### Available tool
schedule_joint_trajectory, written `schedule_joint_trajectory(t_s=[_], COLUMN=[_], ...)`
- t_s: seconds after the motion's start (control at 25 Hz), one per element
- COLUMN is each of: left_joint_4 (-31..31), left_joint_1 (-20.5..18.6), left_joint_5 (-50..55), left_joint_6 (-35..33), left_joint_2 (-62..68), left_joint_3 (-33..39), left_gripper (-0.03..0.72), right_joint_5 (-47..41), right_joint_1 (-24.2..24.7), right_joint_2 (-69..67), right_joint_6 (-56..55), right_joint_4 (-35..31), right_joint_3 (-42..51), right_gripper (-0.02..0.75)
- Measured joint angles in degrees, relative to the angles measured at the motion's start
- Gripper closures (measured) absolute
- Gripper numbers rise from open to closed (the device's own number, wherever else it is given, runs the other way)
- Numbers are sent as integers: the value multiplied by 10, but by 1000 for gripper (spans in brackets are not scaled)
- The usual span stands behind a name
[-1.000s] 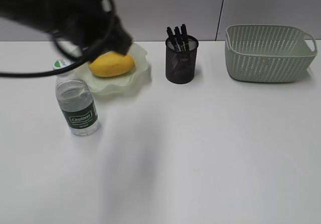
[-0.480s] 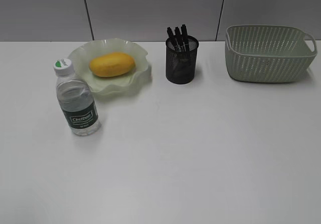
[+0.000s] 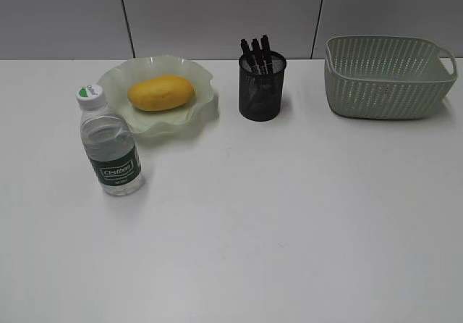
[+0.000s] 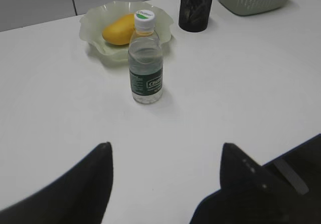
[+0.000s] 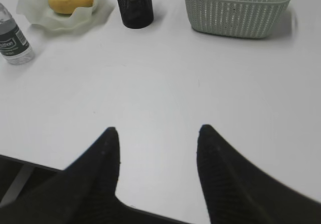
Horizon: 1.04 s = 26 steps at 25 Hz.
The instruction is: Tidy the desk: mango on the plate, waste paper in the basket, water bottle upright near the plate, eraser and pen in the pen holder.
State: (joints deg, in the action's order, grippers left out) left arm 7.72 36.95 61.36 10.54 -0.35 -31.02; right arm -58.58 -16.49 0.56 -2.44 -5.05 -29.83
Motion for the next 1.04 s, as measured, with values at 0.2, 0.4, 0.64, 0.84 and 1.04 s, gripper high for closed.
schedule_joint_trajectory(t_s=[0.2, 0.4, 0.64, 0.84, 1.04], left_joint_4=[2, 2, 4, 4, 6], left_joint_1=[0, -22, -192, -265, -269], left_joint_5=[-3, -5, -5, -5, -5], left_joint_6=[0, 1, 1, 1, 1], left_joint_2=[0, 0, 0, 0, 0], left_joint_3=[1, 1, 1, 1, 1], left_gripper=[186, 193, 240, 262, 264], right_joint_5=[0, 0, 0, 0, 0], right_joint_1=[0, 12, 103, 134, 134], right_joint_2=[0, 0, 0, 0, 0], right_joint_6=[0, 0, 0, 0, 0], right_joint_4=[0, -2, -3, -4, -4], right_joint_3=[0, 0, 0, 0, 0], right_gripper=[335, 335, 335, 335, 335])
